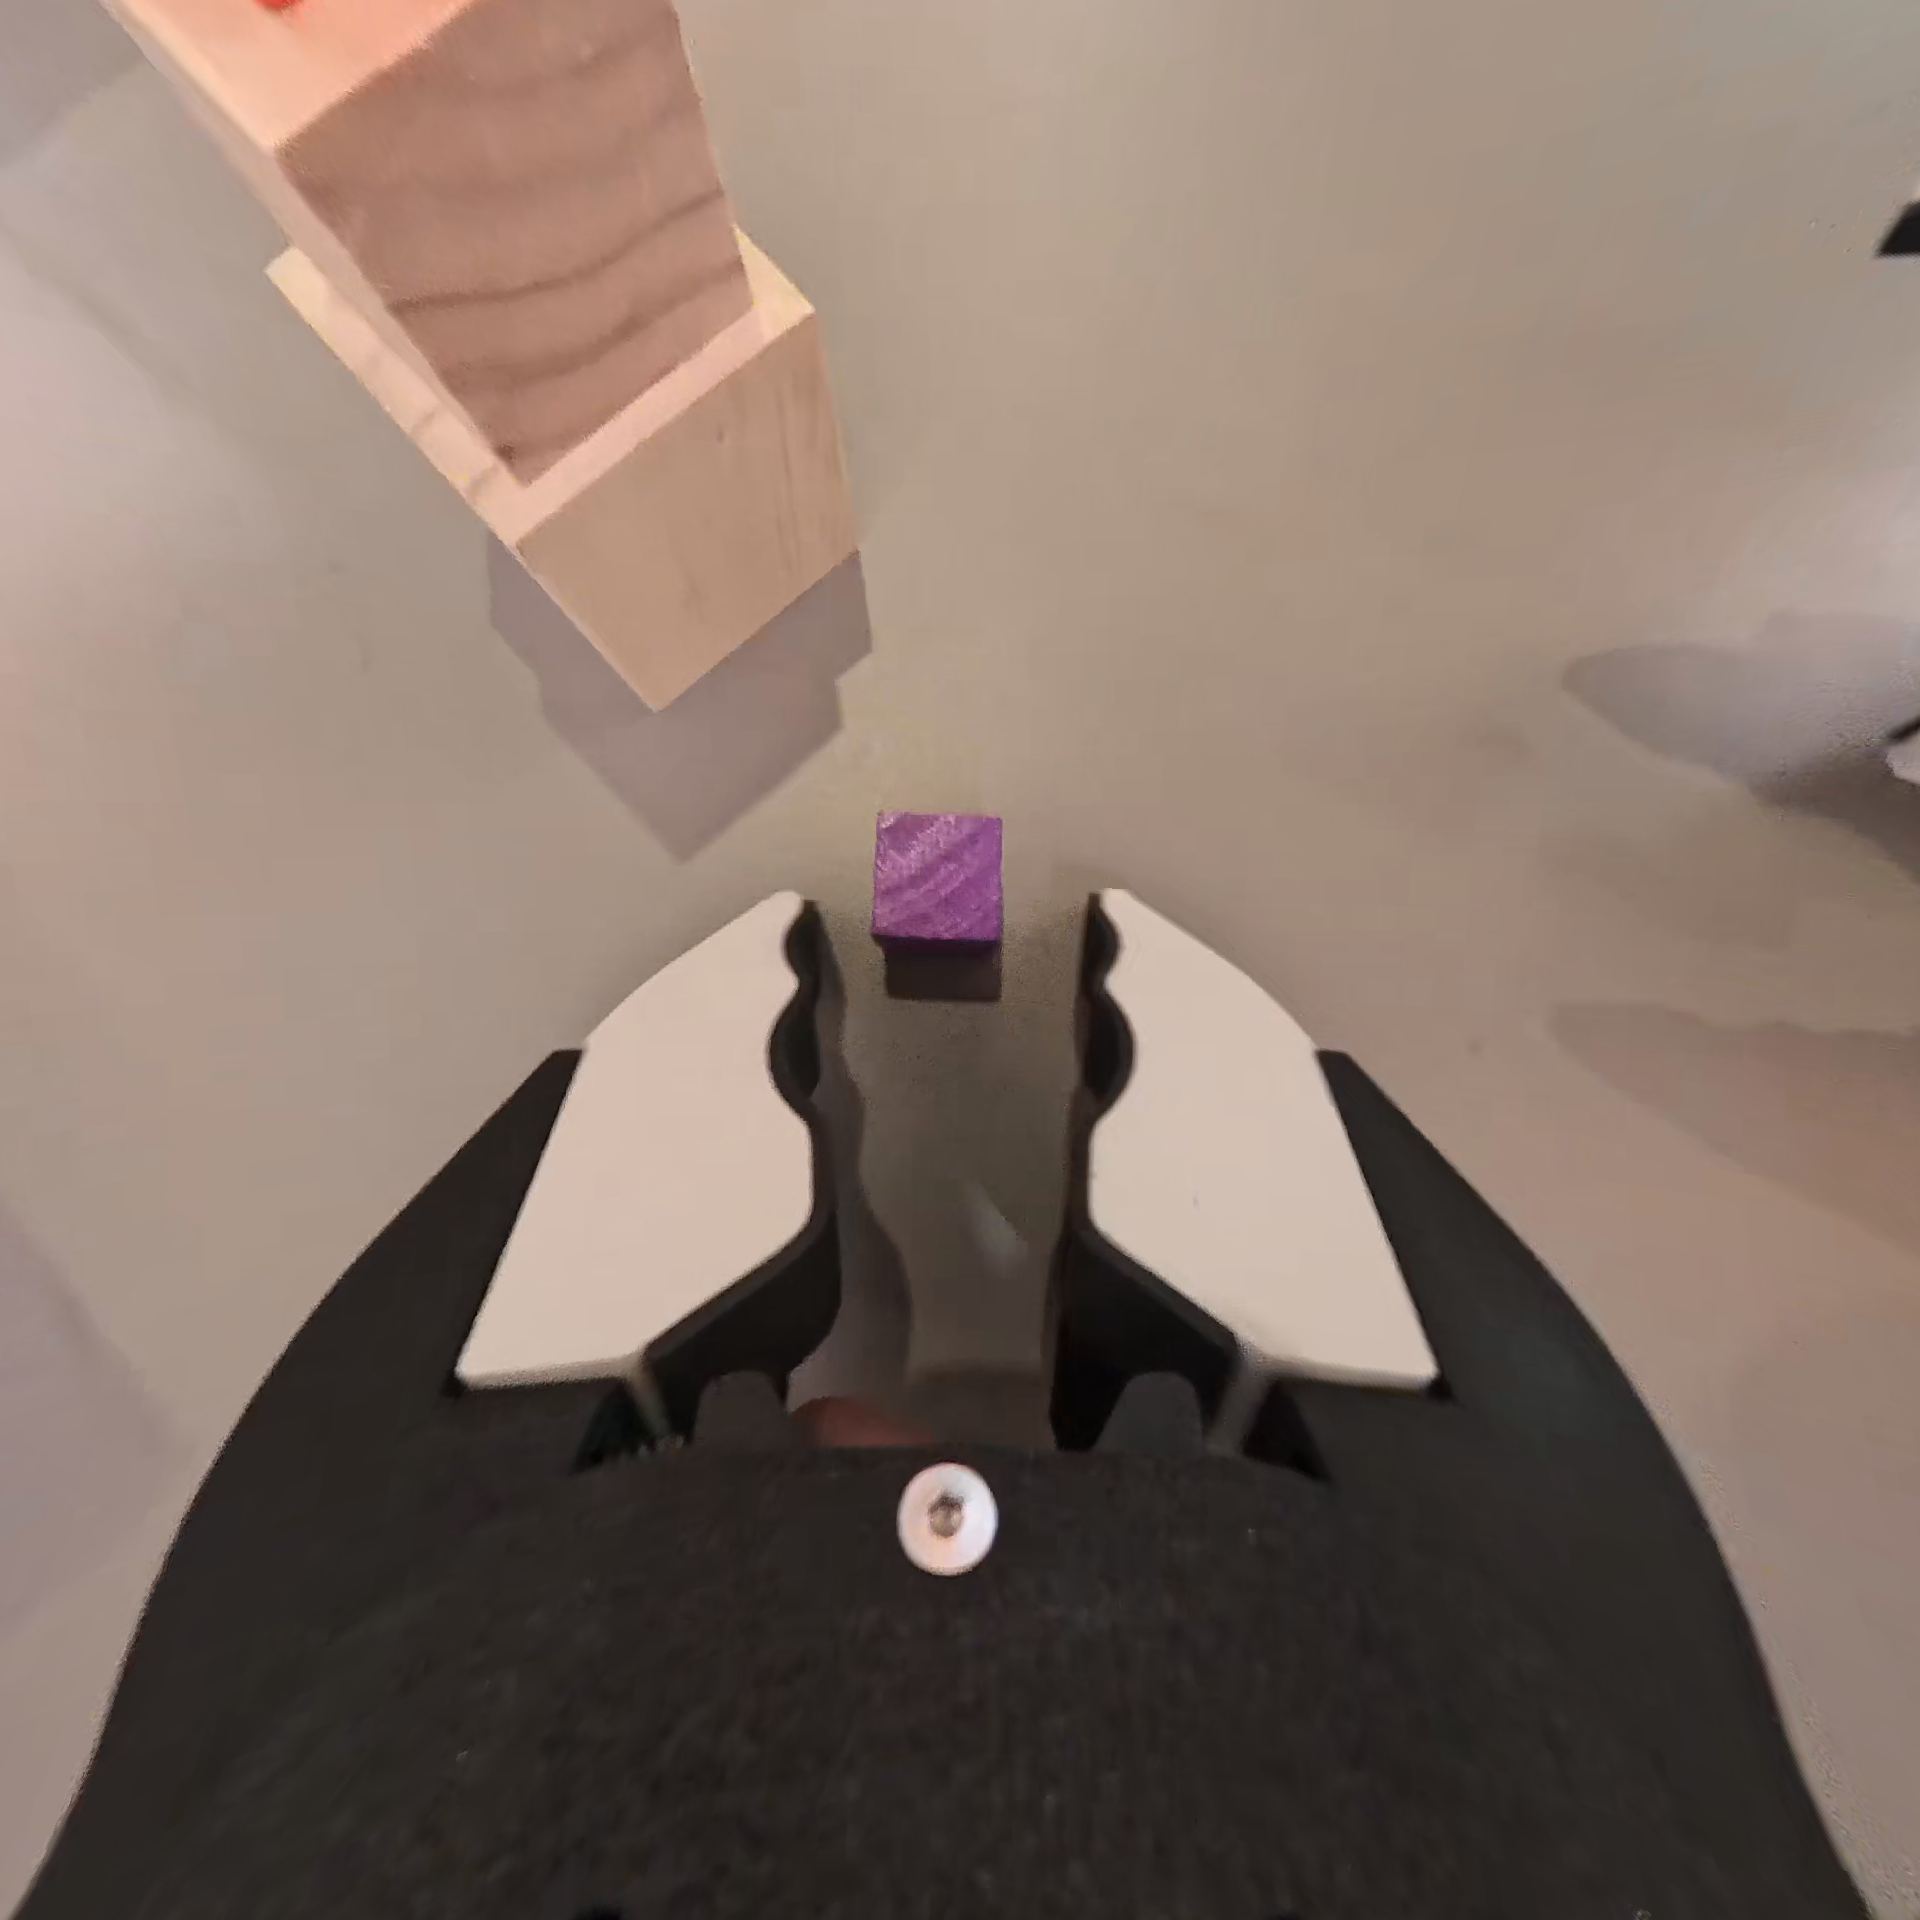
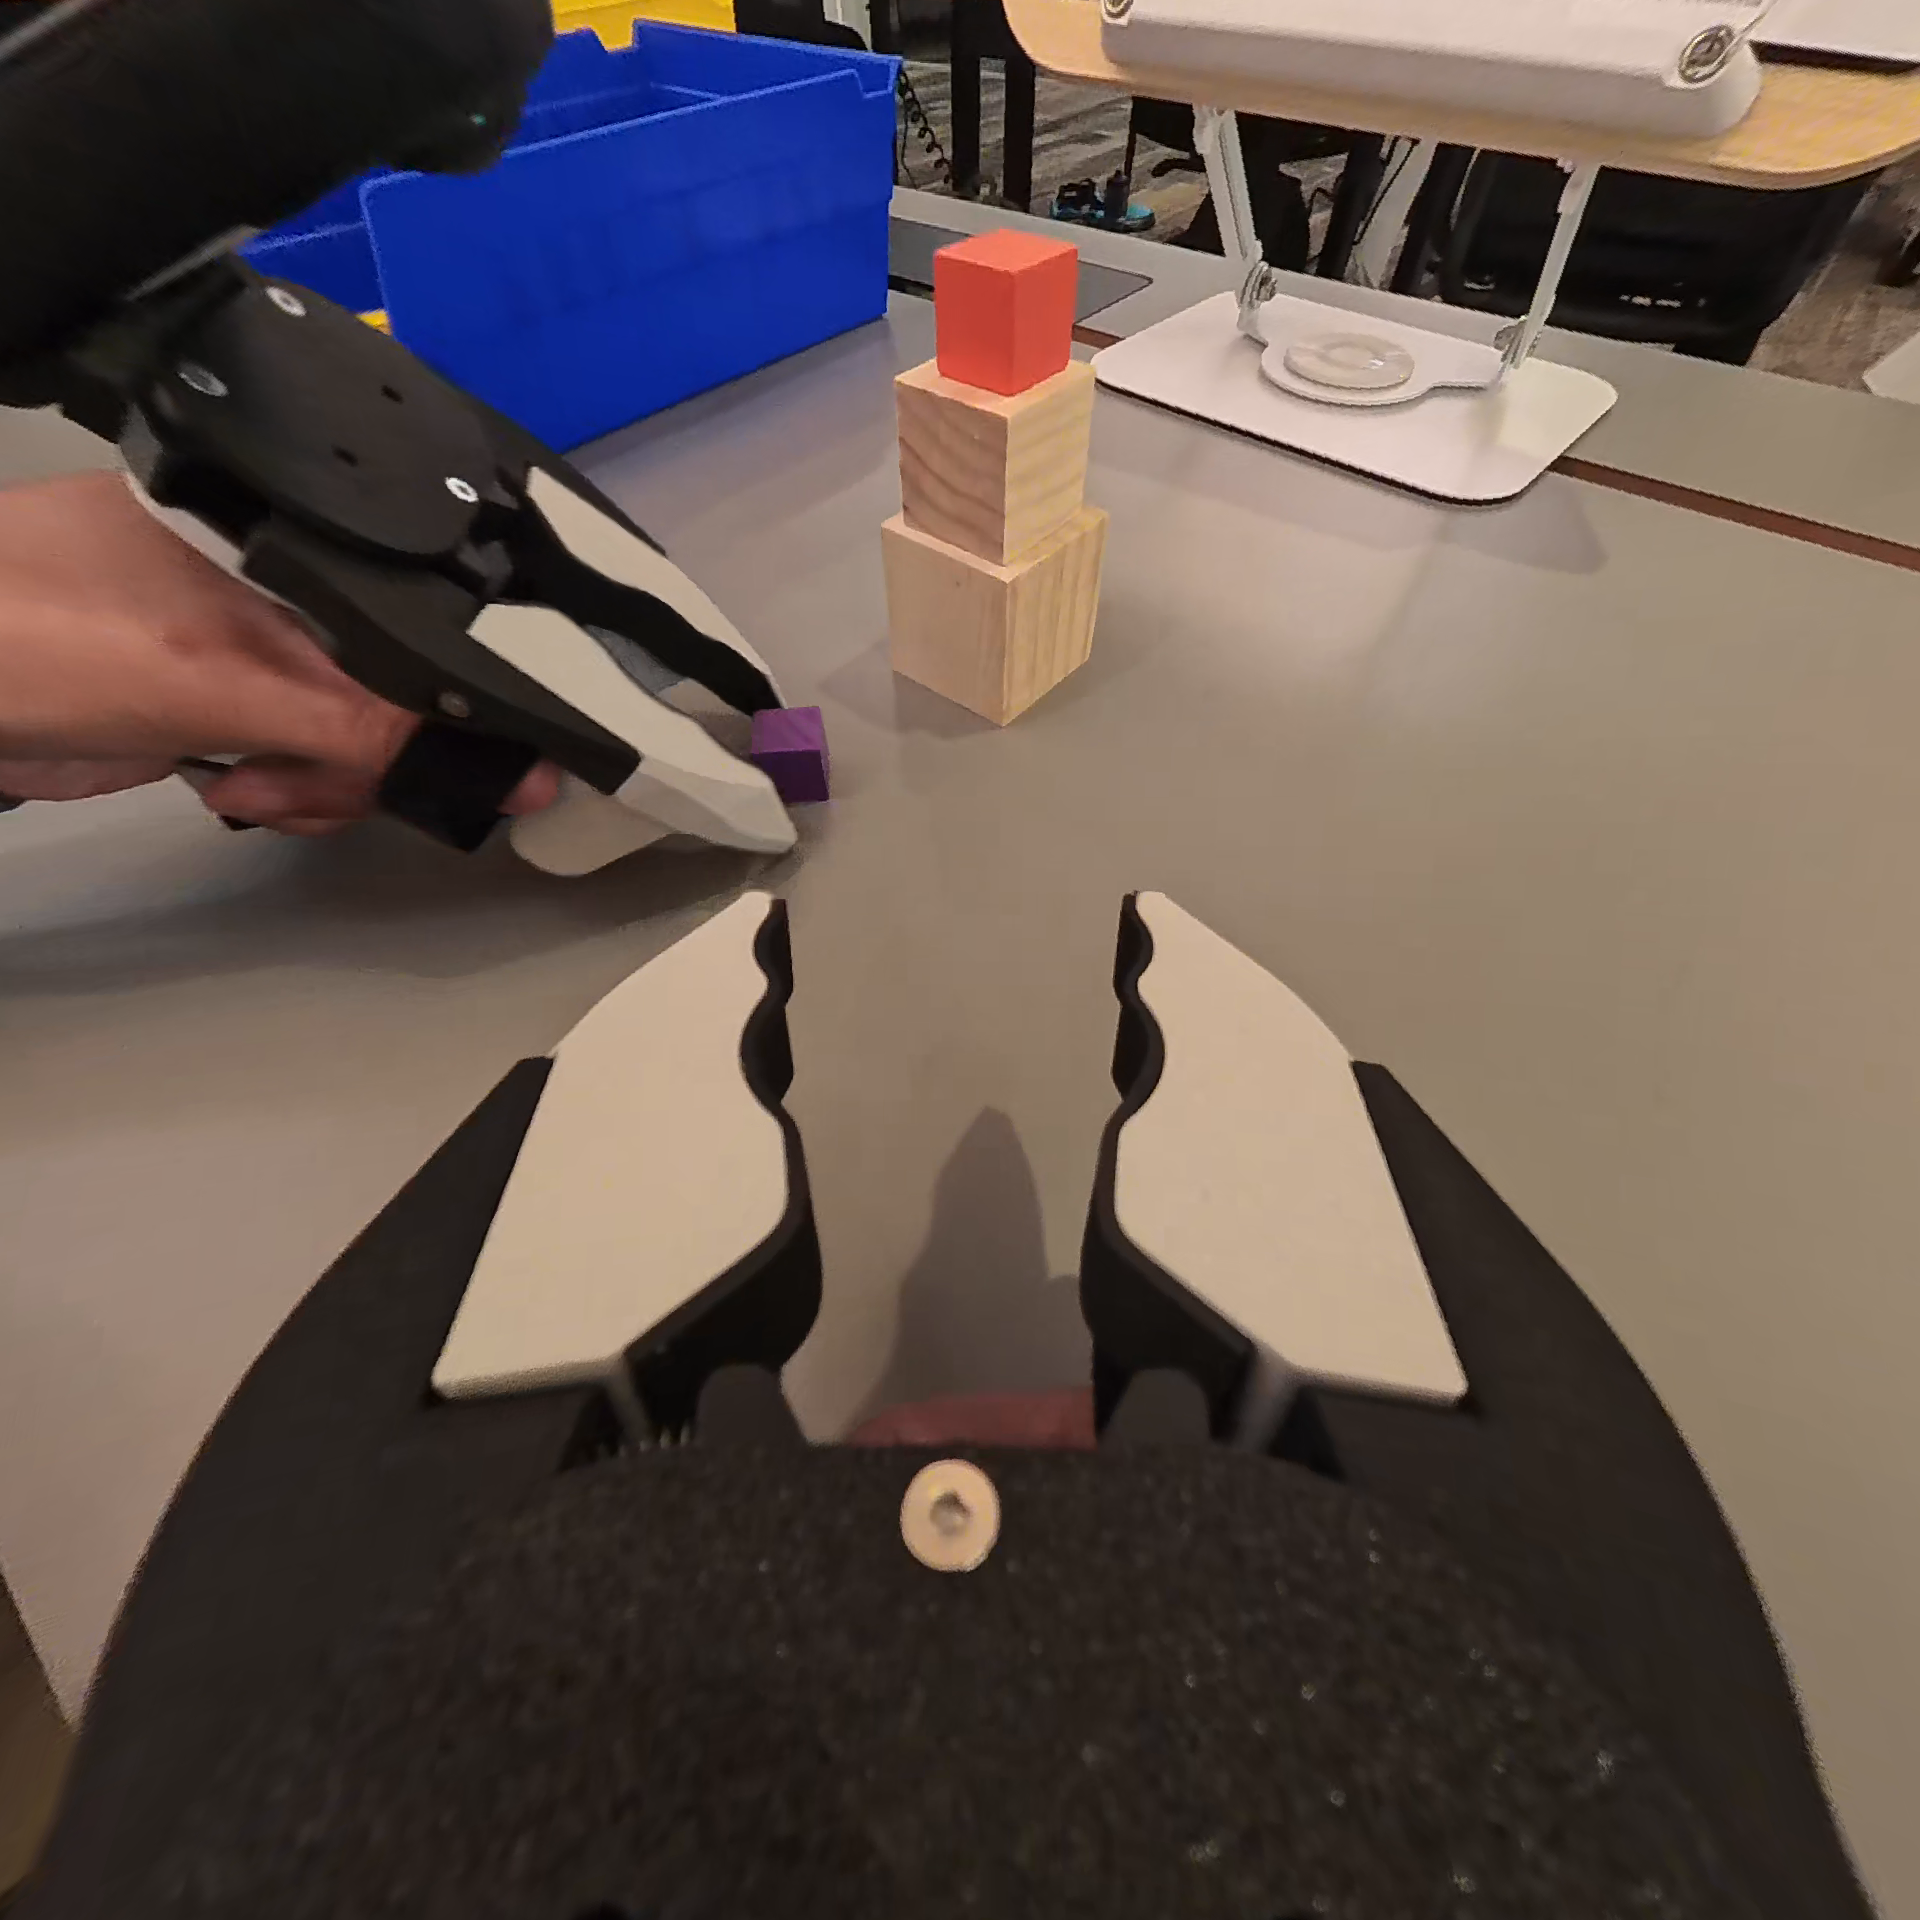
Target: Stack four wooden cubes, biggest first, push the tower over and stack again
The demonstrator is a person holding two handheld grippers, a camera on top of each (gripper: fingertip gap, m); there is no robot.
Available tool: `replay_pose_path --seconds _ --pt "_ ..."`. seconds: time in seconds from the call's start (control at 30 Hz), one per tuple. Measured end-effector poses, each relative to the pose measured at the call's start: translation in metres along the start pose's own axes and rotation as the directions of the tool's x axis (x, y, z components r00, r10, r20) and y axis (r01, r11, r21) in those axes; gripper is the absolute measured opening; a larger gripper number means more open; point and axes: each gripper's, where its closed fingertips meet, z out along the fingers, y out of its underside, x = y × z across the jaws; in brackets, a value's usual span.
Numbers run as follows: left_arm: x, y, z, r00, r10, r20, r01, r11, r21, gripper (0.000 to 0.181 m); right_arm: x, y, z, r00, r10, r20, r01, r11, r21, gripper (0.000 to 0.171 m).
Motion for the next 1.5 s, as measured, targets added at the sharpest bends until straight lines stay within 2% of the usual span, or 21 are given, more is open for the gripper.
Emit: replay_pose_path --seconds 0.03,0.07,0.27,0.4,0.6,0.77,0.87,0.97,1.13,1.23,1.5 --pt "-0.002 -0.001 0.001 1.000 0.004 0.016 -0.004 1.000 -0.002 0.030 0.000 0.000 -0.001 1.000 0.000 0.007 0.000 1.000 0.001 0.059" --pt "-0.002 -0.002 0.001 1.000 0.002 0.015 -0.002 1.000 -0.002 0.022 0.000 0.000 -0.001 1.000 0.000 0.011 0.000 1.000 0.002 0.059" --pt "-0.008 -0.003 -0.006 1.000 0.015 0.020 -0.015 0.999 0.034 0.022 0.001 0.000 -0.002 1.000 -0.011 0.022 0.010 1.000 0.006 0.056" --pt "-0.011 -0.006 -0.038 1.000 0.001 0.016 -0.004 0.986 0.169 0.022 0.004 -0.001 -0.001 0.999 -0.037 0.017 0.037 0.999 -0.008 0.055" --pt "-0.018 0.017 -0.100 0.994 -0.105 0.031 0.086 0.924 0.371 0.022 0.008 -0.004 0.001 0.998 -0.066 -0.002 0.065 0.997 -0.036 0.056" --pt "-0.017 0.031 -0.118 0.997 -0.060 0.054 0.033 0.918 0.394 0.022 0.005 -0.003 0.002 0.998 -0.057 0.000 0.057 0.997 -0.046 0.057" --pt "-0.024 0.013 -0.120 0.998 0.039 0.048 -0.054 0.922 0.382 0.022 0.002 -0.004 0.001 0.998 -0.065 0.001 0.065 0.997 -0.048 0.057" --pt "-0.037 -0.024 -0.120 0.976 0.212 0.043 -0.213 0.913 0.347 0.022 0.000 -0.004 0.000 0.997 -0.071 0.008 0.071 0.996 -0.047 0.056" --pt "-0.048 -0.089 -0.106 0.889 0.450 -0.091 -0.411 0.868 0.278 0.022 -0.003 -0.001 0.001 0.997 -0.081 0.019 0.082 0.995 -0.059 0.056" --pt "-0.049 -0.117 -0.094 0.832 0.527 -0.174 -0.482 0.841 0.244 0.022 -0.005 -0.001 0.001 0.996 -0.084 0.024 0.085 0.995 -0.058 0.055" --pt "-0.054 -0.135 -0.059 0.731 0.601 -0.322 -0.610 0.788 0.086 0.022 -0.009 -0.002 0.003 0.995 -0.090 0.036 0.092 0.994 -0.057 0.055"
